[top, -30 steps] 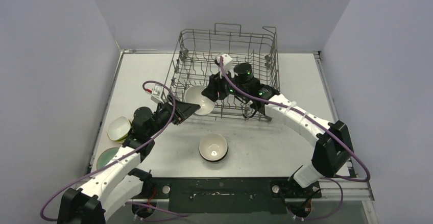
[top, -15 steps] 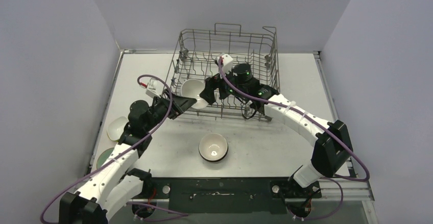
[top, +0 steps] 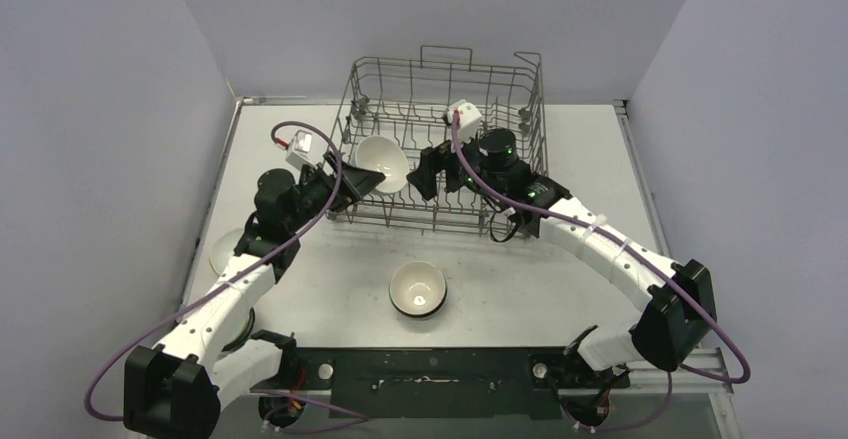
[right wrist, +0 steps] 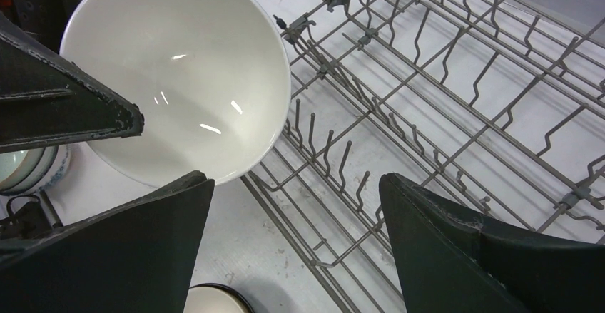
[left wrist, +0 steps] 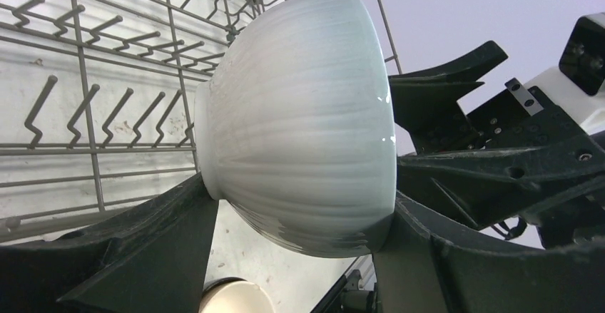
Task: Load the bowls into the dish rack
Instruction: Pick up the bowl from the center of the board.
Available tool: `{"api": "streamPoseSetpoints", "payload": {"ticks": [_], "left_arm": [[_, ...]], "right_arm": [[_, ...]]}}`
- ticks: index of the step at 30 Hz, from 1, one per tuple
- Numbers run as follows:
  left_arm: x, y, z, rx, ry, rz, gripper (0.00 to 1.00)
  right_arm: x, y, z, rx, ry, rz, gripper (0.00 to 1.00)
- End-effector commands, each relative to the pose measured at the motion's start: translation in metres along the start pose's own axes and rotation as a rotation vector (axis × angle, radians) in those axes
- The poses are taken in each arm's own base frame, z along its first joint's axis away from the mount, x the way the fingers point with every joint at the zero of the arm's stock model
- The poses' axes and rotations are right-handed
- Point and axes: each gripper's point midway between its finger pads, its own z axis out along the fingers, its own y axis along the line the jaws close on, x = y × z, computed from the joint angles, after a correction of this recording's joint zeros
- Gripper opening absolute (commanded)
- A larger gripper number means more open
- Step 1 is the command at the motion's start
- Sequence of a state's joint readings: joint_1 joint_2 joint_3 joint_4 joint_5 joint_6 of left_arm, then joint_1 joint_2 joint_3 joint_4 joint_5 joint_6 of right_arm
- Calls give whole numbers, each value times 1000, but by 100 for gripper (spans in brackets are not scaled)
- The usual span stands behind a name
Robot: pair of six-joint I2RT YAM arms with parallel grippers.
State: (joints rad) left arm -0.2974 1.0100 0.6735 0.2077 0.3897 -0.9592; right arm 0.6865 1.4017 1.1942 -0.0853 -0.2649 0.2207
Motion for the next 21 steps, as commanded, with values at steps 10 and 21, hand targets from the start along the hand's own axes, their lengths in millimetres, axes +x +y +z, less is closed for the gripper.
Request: {"api": "streamPoseSetpoints", "payload": {"ticks": [10,21], "left_arm": [[-70,-38,10,28,-121,200,36],[-87,-27,12,-14,-128,228,36]], "right_arm": [[57,-9,27,-12,177,-55,92],[114,40,48,-144,367,-138,98]]}}
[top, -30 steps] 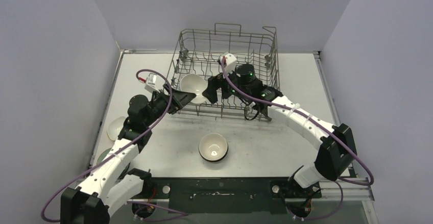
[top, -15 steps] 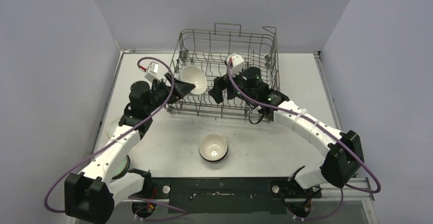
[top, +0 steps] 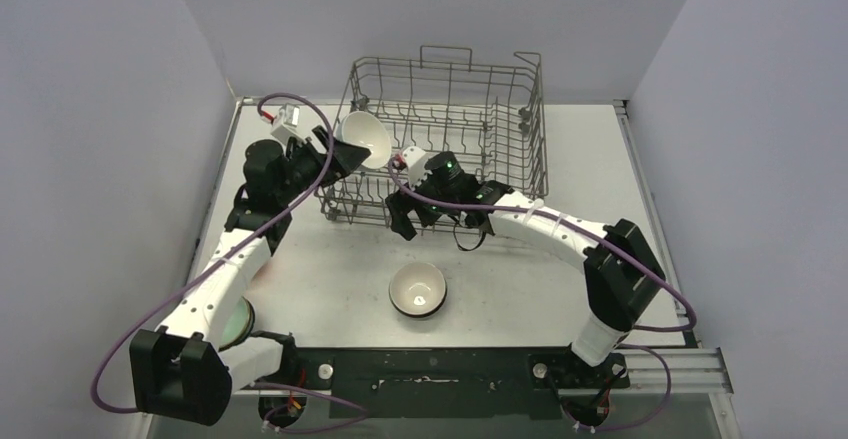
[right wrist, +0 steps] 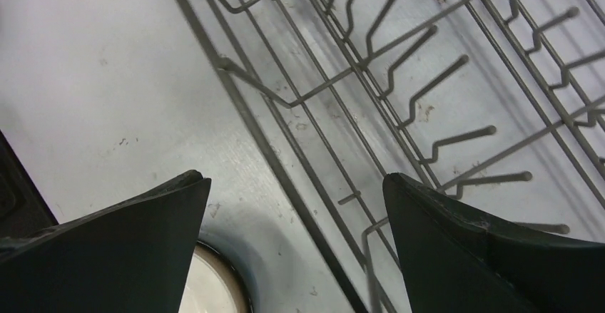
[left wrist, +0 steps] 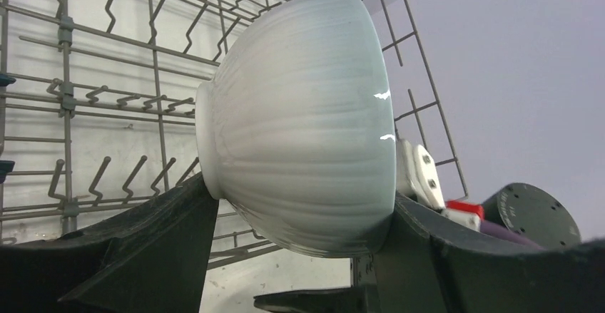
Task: Load the bowls into the dish rack
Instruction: Pick up the bowl from the center of the board, then turn the bowl upside down on the dish rack.
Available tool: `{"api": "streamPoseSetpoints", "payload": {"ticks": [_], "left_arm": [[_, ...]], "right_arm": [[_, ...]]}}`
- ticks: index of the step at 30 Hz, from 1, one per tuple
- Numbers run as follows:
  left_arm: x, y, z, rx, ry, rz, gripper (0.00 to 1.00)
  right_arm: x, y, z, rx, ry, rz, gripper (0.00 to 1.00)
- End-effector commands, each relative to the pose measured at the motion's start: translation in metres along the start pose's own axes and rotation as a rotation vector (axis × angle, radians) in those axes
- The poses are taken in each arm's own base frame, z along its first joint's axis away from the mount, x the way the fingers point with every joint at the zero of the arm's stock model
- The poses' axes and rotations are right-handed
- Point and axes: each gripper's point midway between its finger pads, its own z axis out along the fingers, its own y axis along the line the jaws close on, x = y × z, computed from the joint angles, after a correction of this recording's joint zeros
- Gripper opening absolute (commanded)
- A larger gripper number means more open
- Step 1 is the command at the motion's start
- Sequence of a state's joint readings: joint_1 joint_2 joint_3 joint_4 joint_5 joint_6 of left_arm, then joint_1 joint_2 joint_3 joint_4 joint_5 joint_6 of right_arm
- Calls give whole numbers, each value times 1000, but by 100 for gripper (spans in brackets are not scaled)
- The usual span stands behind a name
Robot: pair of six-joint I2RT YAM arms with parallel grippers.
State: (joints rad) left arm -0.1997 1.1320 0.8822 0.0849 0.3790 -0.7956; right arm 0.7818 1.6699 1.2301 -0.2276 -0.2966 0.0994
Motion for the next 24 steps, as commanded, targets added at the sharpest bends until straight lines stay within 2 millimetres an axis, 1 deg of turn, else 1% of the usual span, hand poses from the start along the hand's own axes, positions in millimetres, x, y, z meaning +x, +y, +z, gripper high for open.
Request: {"api": "streamPoseSetpoints", "payload": {"ticks": [1,4,7,10,11,12,14,15,18,21,23,24], "left_arm": [[-32,-28,-3,68,-69,95,36],[-31,-24,-3,41,-56,119,36],[-30,-20,-2,24,-46,136,36],[-29,-17,-2,16,-34,155,36],[-28,-16,-1,8,-28,161,36],[-30,-16,-1,5,-30,174,36],[-26,-9,-1,-29,2,182,36],[-25,-6,-1,-43,8,193,36],[-27,0,-2,-86,19,224,36],[-28,7,-5,-130,27,251,36],[-29,10,-7,-153,31,269,36],[-29,12,-8,-164,34,277,36]], "right_arm": [[-12,30,-3,-71,-9,-66,95],[0,43,-3,-97,28,-86,87],[8,54,-6,-127,54,-109,84],[13,65,-11,-161,71,-132,78],[15,69,-13,-176,77,-143,75],[16,72,-16,-191,81,-151,70],[18,78,-21,-213,86,-158,59],[19,80,-23,-221,89,-159,57],[19,80,-29,-217,80,-161,57],[17,74,-32,-188,71,-188,59],[10,72,-35,-168,48,-189,64],[6,71,-36,-161,31,-186,69]]}}
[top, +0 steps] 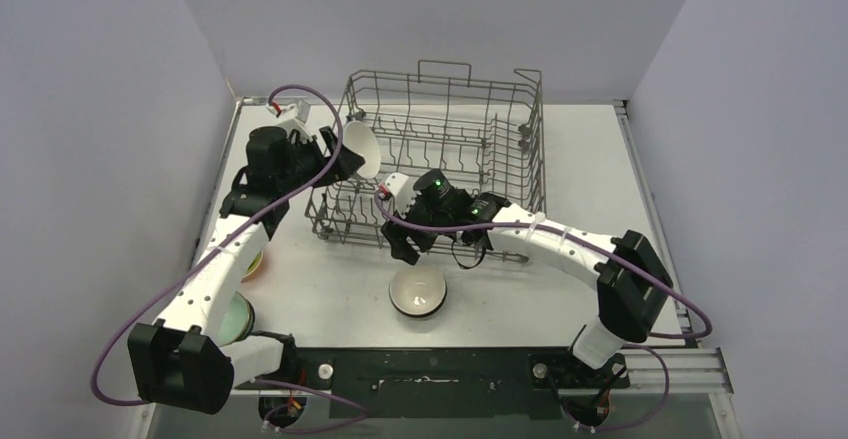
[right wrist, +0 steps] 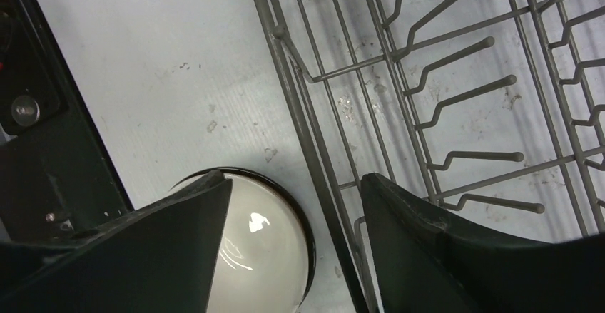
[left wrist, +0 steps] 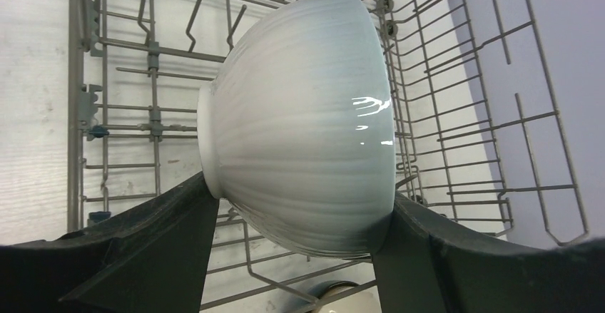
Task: Load the bowls into the dish rack
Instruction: Turn the bowl upside down on the dish rack.
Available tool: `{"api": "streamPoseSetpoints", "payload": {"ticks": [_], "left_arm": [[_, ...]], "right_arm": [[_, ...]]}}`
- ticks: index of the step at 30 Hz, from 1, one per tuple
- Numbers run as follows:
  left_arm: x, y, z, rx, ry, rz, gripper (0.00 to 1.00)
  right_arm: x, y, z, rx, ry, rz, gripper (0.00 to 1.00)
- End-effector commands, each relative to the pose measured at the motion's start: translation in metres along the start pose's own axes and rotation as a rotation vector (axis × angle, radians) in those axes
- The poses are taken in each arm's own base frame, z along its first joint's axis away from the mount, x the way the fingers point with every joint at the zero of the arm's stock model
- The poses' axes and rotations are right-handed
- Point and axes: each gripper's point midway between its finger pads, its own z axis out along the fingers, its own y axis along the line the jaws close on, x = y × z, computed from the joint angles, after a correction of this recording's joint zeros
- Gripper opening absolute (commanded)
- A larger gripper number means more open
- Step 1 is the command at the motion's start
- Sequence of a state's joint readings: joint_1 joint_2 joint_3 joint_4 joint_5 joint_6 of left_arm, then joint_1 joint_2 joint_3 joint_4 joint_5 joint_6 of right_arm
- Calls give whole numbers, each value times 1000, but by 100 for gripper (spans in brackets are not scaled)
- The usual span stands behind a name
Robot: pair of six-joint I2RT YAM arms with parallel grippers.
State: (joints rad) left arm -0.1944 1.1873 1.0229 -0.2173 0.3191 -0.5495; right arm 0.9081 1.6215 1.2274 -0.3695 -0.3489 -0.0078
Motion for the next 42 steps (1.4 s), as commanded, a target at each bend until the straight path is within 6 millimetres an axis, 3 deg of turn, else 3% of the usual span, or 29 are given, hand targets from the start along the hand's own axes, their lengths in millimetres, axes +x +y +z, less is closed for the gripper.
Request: {"api": "streamPoseSetpoints", "payload": {"ticks": [1,3,8,12,17,21,29,36,42], "left_arm": [[-36,-11,-12,-13,-91,108,36],[-36,-6,-14,-41,-88,119,36],[-37,8,-22,-127,-84,163,36],[-35,14,-25,-161,-76,185,36],[-30,4,-19,-146,-56,208,36],[-19,-20,-4,-125,-22,253,36],[6,-92,32,24,29,262,36],[35,-131,59,75,86,272,36],[48,-144,71,64,94,279,36]], "right_arm": [[-27,8,-23,2,-100,-25,78],[-38,6,-26,11,-134,-6,91],[-62,-5,-38,-44,-233,86,100],[-81,-15,-56,-86,-334,145,94],[-102,-29,-83,-40,-436,173,91],[-110,-45,-106,19,-522,209,90],[-118,-75,-172,226,-708,248,90],[-99,-94,-221,450,-821,282,90],[-77,-104,-252,585,-909,338,90]]}}
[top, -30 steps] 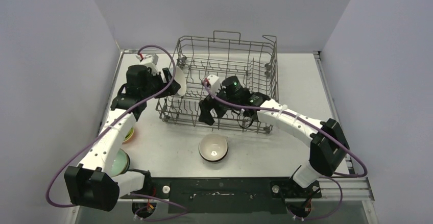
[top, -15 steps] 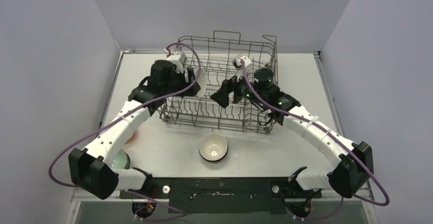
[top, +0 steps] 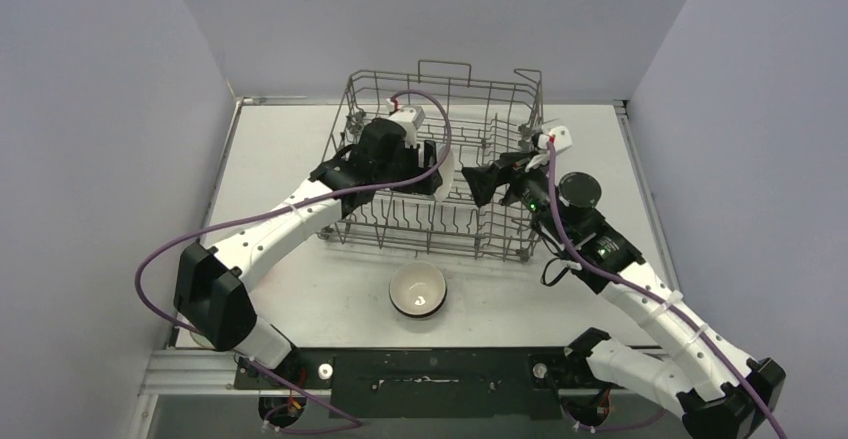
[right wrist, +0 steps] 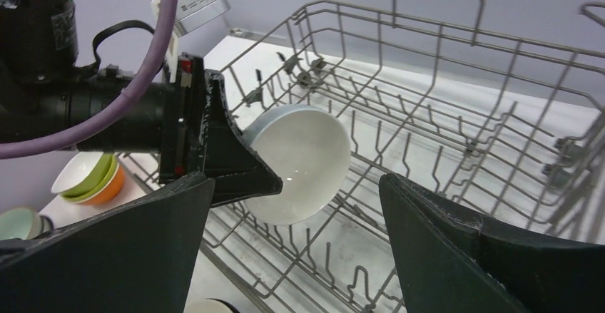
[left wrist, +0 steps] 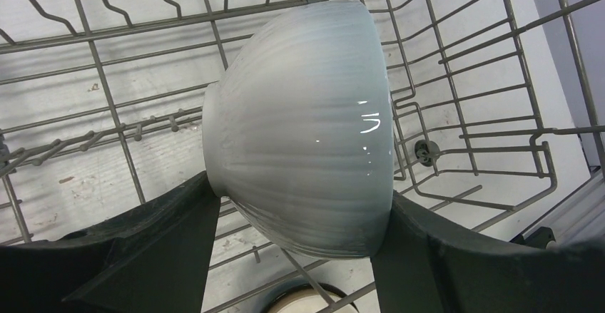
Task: Load the bowls into the dish rack
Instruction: Turn the bowl upside down on the dish rack.
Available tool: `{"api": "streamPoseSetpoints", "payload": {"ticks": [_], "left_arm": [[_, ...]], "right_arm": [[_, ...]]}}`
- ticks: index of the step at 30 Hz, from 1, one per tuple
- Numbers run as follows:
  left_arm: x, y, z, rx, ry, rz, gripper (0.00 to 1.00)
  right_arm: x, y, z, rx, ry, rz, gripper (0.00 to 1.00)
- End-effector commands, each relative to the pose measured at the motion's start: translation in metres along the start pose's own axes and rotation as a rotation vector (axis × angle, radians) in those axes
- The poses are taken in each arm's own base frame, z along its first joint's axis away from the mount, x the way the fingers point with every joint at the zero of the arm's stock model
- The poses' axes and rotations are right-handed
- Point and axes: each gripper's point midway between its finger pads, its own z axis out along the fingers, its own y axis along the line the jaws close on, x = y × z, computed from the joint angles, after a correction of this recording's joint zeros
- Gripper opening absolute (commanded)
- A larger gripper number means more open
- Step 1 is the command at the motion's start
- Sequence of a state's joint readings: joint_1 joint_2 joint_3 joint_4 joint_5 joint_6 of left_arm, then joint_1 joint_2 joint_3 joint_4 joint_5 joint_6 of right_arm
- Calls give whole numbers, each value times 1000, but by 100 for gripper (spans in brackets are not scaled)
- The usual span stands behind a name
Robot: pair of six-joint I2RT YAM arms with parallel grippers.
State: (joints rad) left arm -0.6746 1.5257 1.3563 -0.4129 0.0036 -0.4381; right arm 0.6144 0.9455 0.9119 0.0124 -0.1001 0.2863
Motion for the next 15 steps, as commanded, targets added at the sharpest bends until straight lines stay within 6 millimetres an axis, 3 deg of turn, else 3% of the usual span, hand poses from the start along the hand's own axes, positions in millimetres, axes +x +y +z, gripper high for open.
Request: {"api": "streamPoseSetpoints", "payload": {"ticks": [1,15], "left_arm": [[-52,-30,-8,45,-168,-8,36],[-32,-30,6,-36,-136,-7,36]], "right_arm": [[-22,-29,-14,153,-132,25,90],[8,-107,-42,494,-93,68,90]]}}
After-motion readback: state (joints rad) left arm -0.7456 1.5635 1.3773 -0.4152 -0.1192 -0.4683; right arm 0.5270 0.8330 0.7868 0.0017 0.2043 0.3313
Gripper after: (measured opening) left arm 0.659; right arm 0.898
